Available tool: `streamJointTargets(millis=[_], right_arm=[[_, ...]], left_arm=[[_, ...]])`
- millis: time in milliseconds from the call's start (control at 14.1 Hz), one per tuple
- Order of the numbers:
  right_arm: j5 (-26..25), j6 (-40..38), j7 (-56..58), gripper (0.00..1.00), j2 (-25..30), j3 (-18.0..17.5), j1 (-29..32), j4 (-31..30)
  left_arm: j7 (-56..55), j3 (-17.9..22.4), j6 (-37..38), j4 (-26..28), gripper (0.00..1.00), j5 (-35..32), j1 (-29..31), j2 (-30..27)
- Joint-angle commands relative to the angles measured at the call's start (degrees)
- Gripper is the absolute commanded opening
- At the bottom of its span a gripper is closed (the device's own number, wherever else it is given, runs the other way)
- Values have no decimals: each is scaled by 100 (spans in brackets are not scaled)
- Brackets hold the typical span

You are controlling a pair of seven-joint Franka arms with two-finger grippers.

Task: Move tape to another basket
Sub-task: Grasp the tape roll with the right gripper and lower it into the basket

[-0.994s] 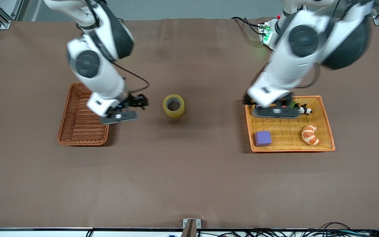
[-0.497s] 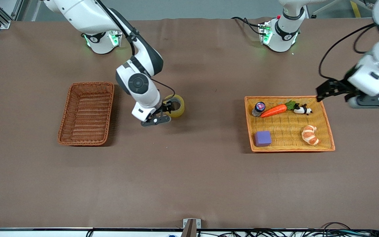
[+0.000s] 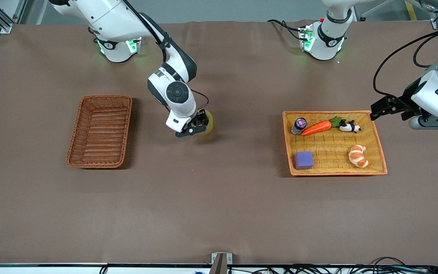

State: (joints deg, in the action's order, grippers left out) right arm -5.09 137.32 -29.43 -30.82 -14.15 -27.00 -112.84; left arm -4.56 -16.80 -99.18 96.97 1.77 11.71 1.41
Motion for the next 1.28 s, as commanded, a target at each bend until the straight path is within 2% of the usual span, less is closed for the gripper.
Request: streamJointTargets(millis=[0,71,142,213,355,497,639,710,781,923,994,1135,1206], right_arm=[[-176,242,-264,30,-196,-36,99,-10],[-176,190,-404,12,-205,-36,125,-2],[-176,172,-510,3,-188,-36,177,-10],[-176,67,-563,0,-92,-44,213,-2],[-176,-686,-660,0,294,-62,396,147],[-176,-1267,-381,0,864,-62,800,157],[-176,-1926,539,0,1479,52,1265,122],[-176,-2181,1057,0,1691,244,1511,113],[-176,-2427,1610,0,1841,585,1635,52],[-176,-2430,2762,1,1982,1594,1646,-263],[-168,-2273,3159,1,2018,1938,1646,-509],[-167,-1660,3408,1,2009,2362,1646,-1070],[-167,-1300,3418,1,2001,2425,1663,-1361]], left_arm=[[8,-16,-92,129,100,-54,-54,-176],[8,62,-101,225,100,-63,-272,-272],[-10,202,-101,252,100,-124,-527,-291],[-18,525,-92,252,100,-177,-799,-299],[-1,1054,-49,209,100,-168,-1231,-308],[-27,1153,-31,200,100,-160,-1364,-308],[-71,1153,-22,173,100,-168,-1338,-300],[-106,1135,-22,164,100,-168,-1338,-300],[-106,1127,-22,164,100,-168,-1329,-300],[-124,1109,-22,164,100,-168,-1329,-291],[-124,1109,-22,164,100,-168,-1329,-291],[-124,1109,-22,86,100,-160,-1312,-282],[-133,1109,-5,85,100,-160,-1312,-291]])
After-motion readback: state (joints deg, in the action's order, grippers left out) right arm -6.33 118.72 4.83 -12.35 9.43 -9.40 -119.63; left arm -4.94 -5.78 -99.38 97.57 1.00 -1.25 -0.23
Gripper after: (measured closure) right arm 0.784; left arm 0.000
